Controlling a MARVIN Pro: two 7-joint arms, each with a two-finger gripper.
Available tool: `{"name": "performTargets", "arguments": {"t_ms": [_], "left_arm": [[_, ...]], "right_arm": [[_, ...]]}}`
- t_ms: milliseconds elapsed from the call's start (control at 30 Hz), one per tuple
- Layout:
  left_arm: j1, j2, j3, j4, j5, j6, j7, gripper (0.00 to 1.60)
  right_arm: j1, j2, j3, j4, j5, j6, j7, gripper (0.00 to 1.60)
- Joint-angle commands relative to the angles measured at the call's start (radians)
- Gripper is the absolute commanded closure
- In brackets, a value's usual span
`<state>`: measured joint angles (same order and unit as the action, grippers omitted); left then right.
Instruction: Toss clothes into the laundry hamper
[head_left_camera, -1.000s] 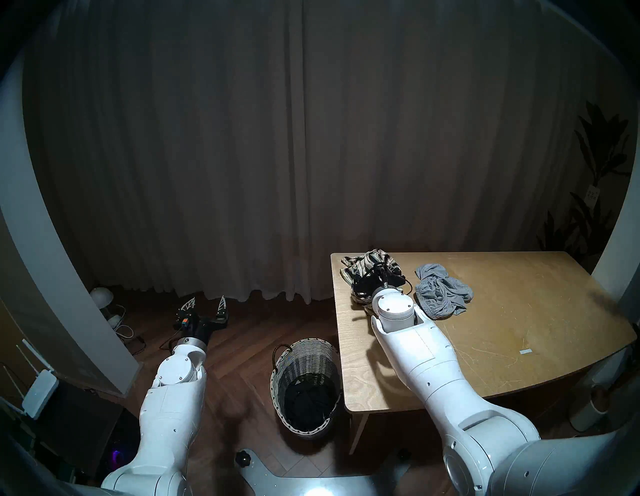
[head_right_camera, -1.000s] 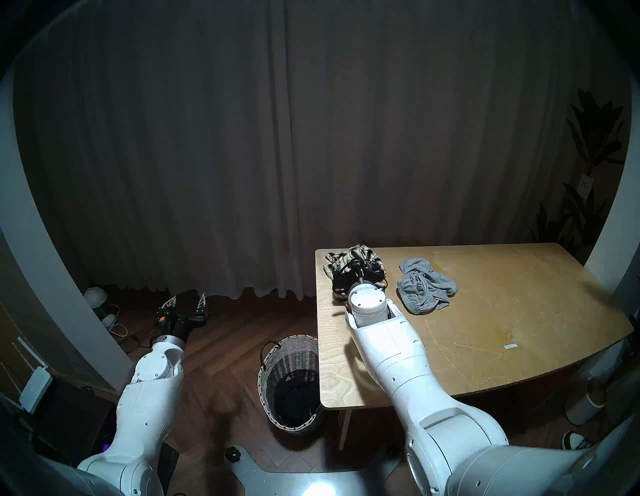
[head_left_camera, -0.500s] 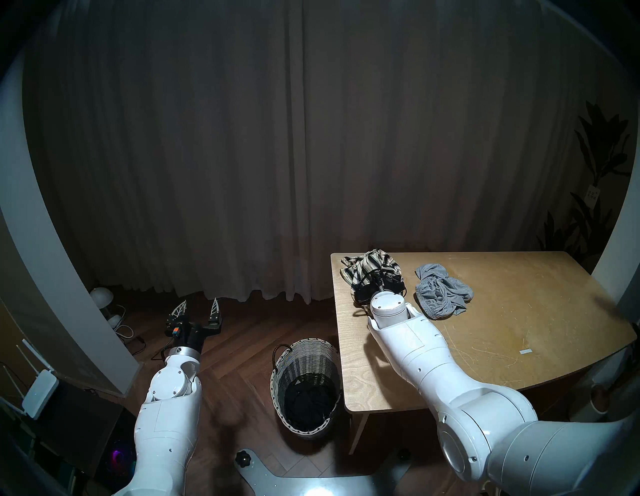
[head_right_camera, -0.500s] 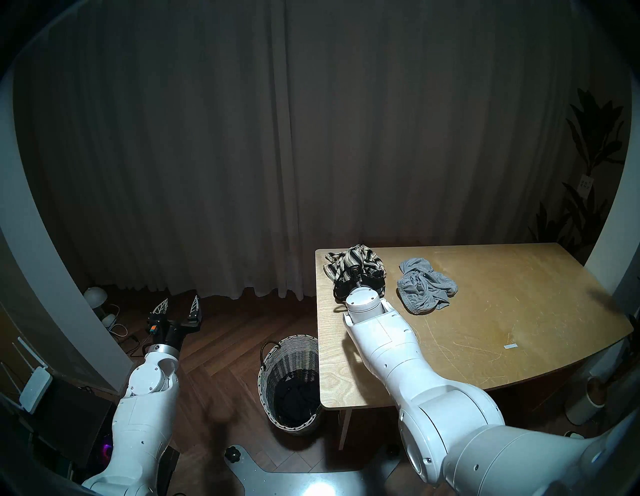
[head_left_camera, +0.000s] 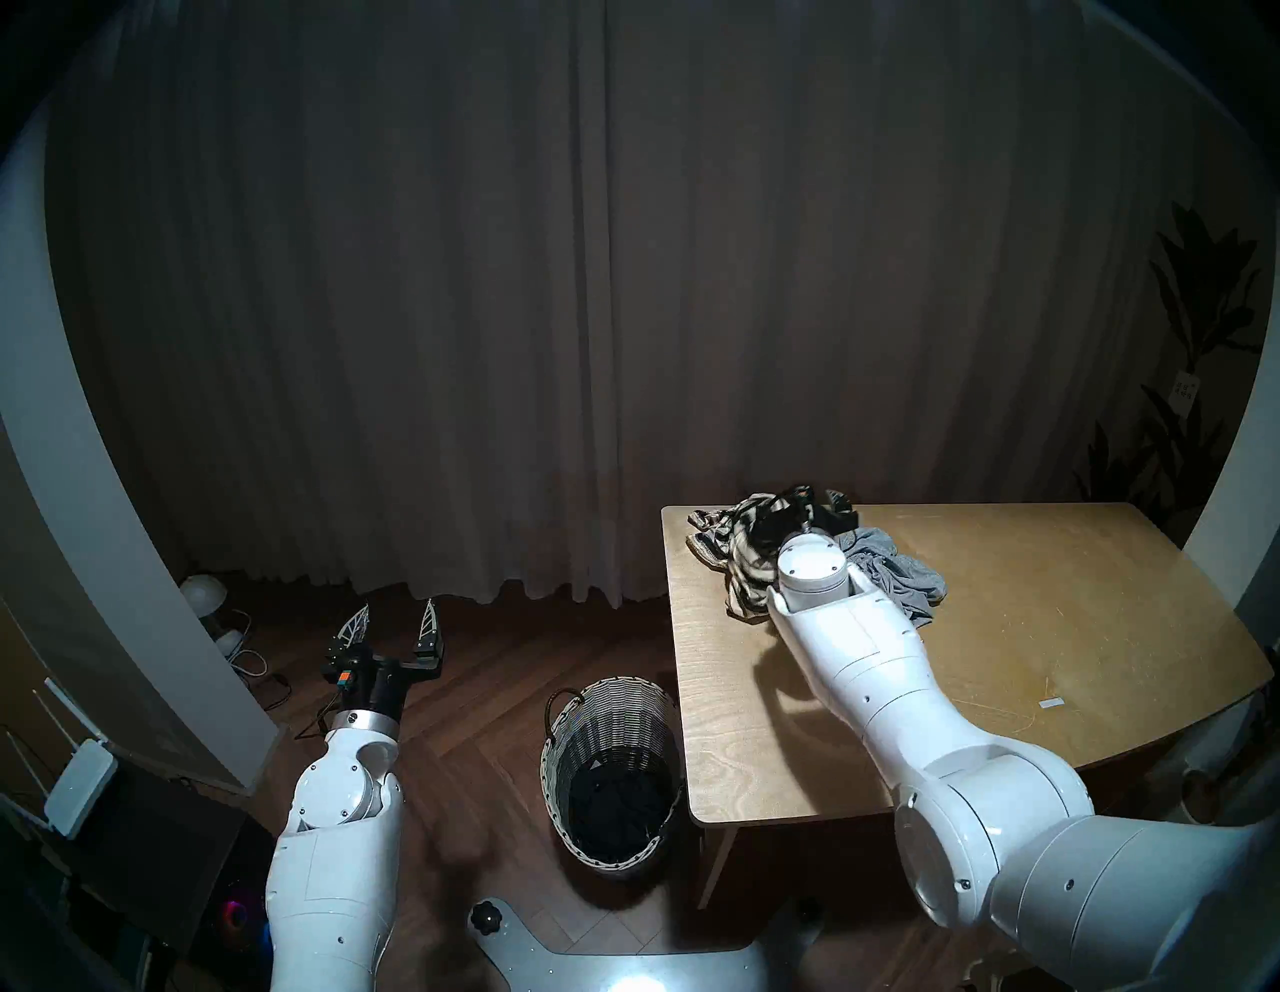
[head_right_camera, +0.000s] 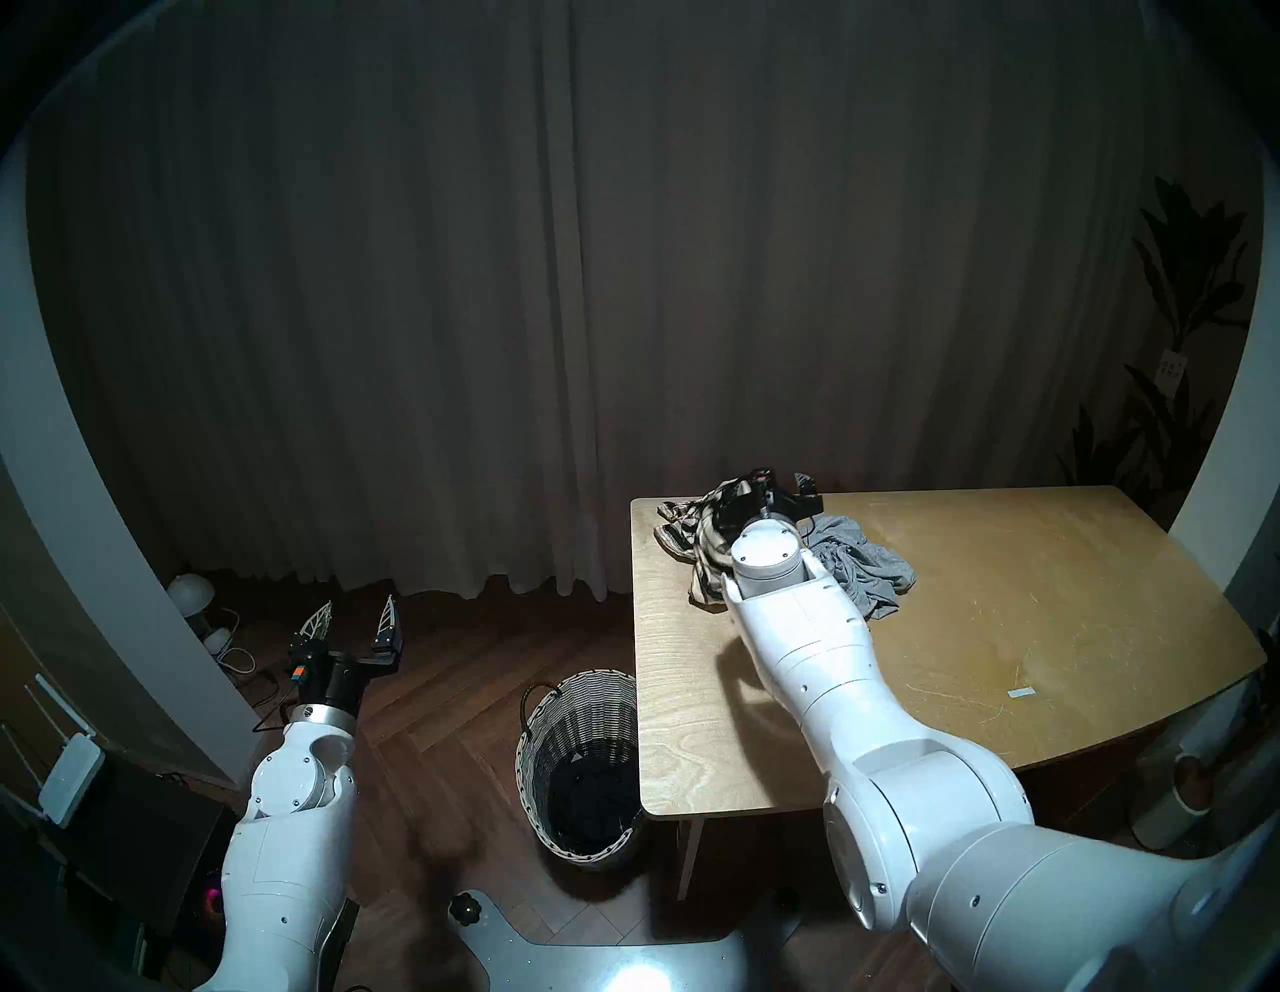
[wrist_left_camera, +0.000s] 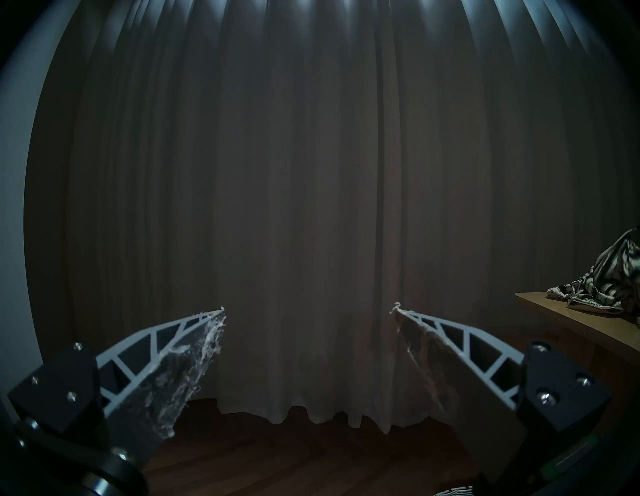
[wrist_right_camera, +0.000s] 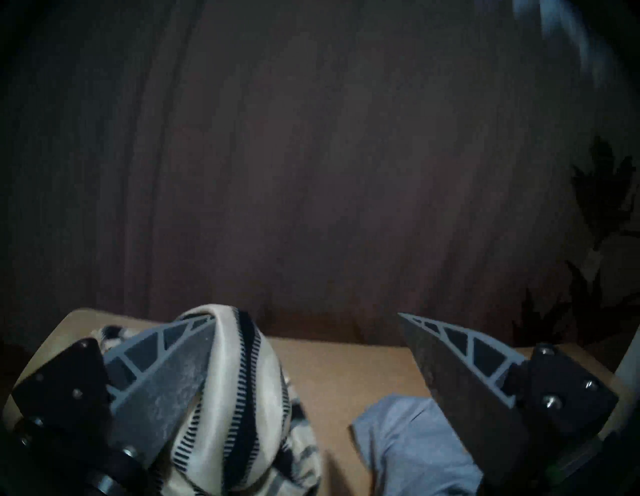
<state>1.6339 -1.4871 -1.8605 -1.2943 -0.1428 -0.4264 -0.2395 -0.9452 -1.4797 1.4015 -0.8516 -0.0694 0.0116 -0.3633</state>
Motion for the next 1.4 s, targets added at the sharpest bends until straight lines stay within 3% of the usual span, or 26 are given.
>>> {"name": "performTargets", "arguments": {"t_ms": [0,133,567,700,733,800,833,1000,1267,1300,1333,1367], "left_arm": [[0.006,-0.005,0.012,-0.063,-0.001,-0.002,-0.011,0.0],[0.026,-0.01,0.019,-0.085,-0.004,0.004,-0.018,0.0],[0.086,-0.015,0.033,-0.172,-0.01,0.033,-0.037,0.0],[0.13,-0.013,0.036,-0.257,-0.006,0.098,-0.039,0.0],[0.121,-0.01,0.037,-0.244,-0.006,0.098,-0.041,0.0],[0.153,-0.014,0.037,-0.314,-0.001,0.148,-0.035,0.0],[0.129,-0.007,0.04,-0.272,-0.003,0.13,-0.042,0.0],[0.168,-0.017,0.044,-0.362,0.013,0.219,-0.026,0.0],[0.198,-0.034,0.064,-0.438,0.035,0.305,-0.002,0.0],[0.201,-0.037,0.069,-0.452,0.041,0.32,0.004,0.0],[0.201,-0.037,0.069,-0.452,0.041,0.32,0.004,0.0],[0.207,-0.041,0.073,-0.47,0.049,0.333,0.013,0.0]], "right_arm": [[-0.034,0.08,0.059,-0.116,-0.006,-0.043,-0.067,0.0],[-0.131,0.098,0.085,-0.149,-0.006,-0.022,-0.09,0.0],[-0.277,0.105,0.118,-0.154,0.01,0.002,-0.113,0.0],[-0.361,0.112,0.128,-0.239,0.032,0.008,-0.083,0.0],[-0.351,0.116,0.124,-0.219,0.034,0.012,-0.078,0.0],[-0.401,0.128,0.125,-0.254,0.044,0.014,-0.046,0.0],[-0.385,0.13,0.121,-0.223,0.046,0.015,-0.042,0.0],[-0.41,0.147,0.127,-0.216,0.072,-0.012,0.025,0.0],[-0.34,0.132,0.134,-0.056,0.112,-0.083,0.086,0.0],[-0.34,0.127,0.14,-0.051,0.129,-0.081,0.098,1.07],[-0.34,0.127,0.14,-0.051,0.129,-0.081,0.098,1.07],[-0.332,0.123,0.141,-0.03,0.137,-0.098,0.11,1.6]]}}
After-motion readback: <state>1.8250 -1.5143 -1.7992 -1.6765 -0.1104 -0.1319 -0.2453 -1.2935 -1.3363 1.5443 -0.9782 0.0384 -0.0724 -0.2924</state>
